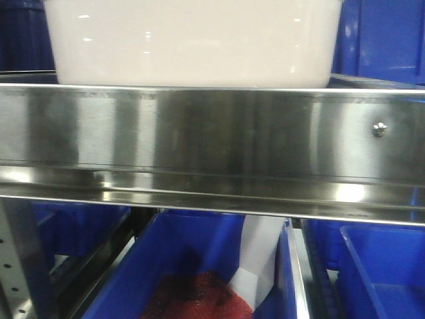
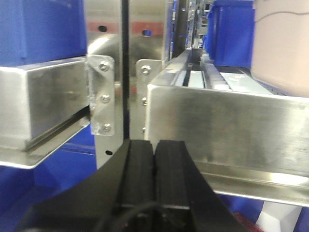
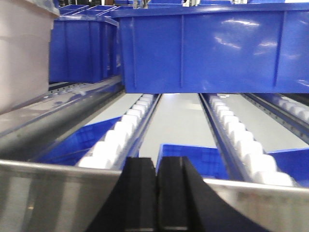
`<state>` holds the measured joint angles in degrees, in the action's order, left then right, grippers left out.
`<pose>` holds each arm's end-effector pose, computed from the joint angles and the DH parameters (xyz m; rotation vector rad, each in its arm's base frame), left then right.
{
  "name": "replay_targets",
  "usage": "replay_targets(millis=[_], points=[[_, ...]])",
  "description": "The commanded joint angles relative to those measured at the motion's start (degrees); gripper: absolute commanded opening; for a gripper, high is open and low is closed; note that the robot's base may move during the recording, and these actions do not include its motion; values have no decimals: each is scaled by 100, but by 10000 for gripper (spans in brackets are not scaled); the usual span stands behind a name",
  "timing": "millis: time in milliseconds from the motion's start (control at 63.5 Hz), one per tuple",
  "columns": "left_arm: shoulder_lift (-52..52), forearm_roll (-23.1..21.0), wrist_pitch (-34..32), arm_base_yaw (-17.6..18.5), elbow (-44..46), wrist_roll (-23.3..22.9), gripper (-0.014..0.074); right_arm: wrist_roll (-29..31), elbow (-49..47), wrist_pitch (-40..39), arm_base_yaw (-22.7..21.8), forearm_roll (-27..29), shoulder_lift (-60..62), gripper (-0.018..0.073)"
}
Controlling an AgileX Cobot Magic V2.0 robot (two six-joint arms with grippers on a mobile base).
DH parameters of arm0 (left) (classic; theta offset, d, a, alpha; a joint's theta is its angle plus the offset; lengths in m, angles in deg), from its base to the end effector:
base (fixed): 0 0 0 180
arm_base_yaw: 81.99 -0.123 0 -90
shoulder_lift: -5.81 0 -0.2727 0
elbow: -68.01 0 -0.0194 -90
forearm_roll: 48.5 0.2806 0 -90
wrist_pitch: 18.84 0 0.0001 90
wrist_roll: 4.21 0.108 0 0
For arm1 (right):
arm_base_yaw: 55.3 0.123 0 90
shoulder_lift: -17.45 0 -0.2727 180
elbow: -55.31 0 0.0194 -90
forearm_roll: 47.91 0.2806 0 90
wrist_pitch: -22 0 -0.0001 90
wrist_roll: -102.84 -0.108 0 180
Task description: Grab white bin and place on right shelf
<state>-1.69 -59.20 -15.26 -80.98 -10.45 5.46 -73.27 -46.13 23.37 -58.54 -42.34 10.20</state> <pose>0.1161 -0.0033 0.1986 0.0091 1.5618 -0.0368 0.1156 -0.0063 0.2025 0.0634 1.5202 -0.0200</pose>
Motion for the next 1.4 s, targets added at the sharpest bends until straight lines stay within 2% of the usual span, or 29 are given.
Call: replay_targets(millis=[0,126,299,456,850,1117,1385], points=[[69,211,-542,23,-96,-32,-119,1,1,-483,-33,24,-66,69],[69,270,-542,23,-96,-32,-119,1,1,-483,-40,24,-66,69],[69,270,-542,23,-96,-32,-119,1,1,-483,-344,24,-66,69],[69,592,-542,23,-96,-32,-119,1,1,-483,-529,24,92,69],[69,633,-542,23,-96,-32,-119,1,1,-513,-511,24,80,69],[69,633,-542,23,-96,-32,-119,1,1,-513,-89,24,80,69],[69,633,-542,23,-96,-32,-119,1,1,-513,-64,24,80,69]])
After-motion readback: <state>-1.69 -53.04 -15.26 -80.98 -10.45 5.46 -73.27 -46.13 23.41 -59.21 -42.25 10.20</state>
